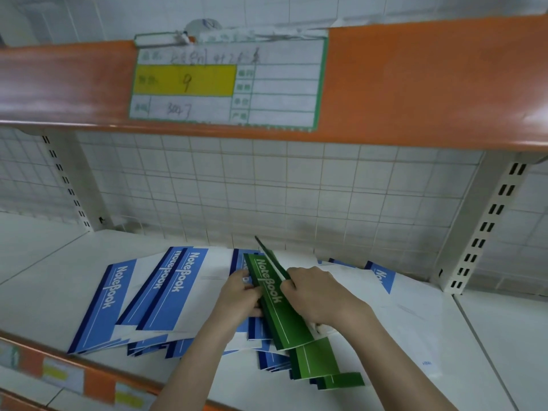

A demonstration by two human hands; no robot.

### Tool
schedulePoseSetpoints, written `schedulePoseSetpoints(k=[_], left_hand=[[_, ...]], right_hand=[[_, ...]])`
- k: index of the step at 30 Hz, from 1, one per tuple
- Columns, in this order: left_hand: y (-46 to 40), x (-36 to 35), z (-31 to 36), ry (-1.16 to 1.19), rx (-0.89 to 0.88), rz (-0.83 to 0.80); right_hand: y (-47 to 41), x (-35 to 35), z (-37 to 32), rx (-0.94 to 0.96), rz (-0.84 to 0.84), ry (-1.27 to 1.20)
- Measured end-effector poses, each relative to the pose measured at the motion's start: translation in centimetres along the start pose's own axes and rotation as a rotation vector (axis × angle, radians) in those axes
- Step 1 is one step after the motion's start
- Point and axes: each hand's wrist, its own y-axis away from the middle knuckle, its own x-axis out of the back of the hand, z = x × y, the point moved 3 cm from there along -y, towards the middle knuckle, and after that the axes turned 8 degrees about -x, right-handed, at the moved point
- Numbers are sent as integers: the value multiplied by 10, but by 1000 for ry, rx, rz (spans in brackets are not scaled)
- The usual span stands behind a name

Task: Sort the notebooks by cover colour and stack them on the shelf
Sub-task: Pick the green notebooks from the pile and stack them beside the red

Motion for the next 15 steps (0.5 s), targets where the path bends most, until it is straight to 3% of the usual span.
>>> schedulePoseSetpoints(k=[4,11,15], left_hand=[[-1,-6,2,111,20,84],[1,-23,2,65,-44,4],[4,-21,8,104,-101,33]], right_hand=[[11,-5,-10,31,37,66],[18,-10,-8,22,54,76],[19,15,26,-124,249,-33]])
